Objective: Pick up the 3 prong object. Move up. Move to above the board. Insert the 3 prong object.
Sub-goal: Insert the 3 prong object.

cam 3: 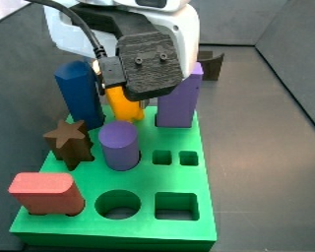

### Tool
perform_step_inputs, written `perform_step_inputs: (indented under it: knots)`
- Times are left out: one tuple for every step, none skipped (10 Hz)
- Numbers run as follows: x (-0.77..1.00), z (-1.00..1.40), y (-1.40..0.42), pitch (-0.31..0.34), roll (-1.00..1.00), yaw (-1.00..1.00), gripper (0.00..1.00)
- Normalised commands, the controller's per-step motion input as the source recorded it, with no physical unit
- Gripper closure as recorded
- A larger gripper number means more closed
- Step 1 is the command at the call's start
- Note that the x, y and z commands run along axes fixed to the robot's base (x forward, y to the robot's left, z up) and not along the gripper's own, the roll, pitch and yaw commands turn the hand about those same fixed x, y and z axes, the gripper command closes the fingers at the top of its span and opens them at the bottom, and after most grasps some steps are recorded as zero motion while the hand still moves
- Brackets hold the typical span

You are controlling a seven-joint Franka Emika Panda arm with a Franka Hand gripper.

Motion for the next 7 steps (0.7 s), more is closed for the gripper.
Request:
perform_step_inputs:
  knots:
    - [0.00,-0.44,0.00,-0.084,0.04,0.00,1.00]
    - [-0.08,-0.55,0.13,-0.109,0.06,0.00,1.00]
    - [0.00,-0.52,0.01,-0.127,0.01,0.00,1.00]
    - [0.00,-0.56,0.00,-0.111,0.01,0.00,1.00]
    - [0.05,-0.53,0.00,-0.086,0.00,0.00,1.00]
    - [0.00,-0.26,0.04,-0.099,-0.19,-0.01,1.00]
    - [0.01,-0.16,0.02,-0.056,-0.14,-0.03,1.00]
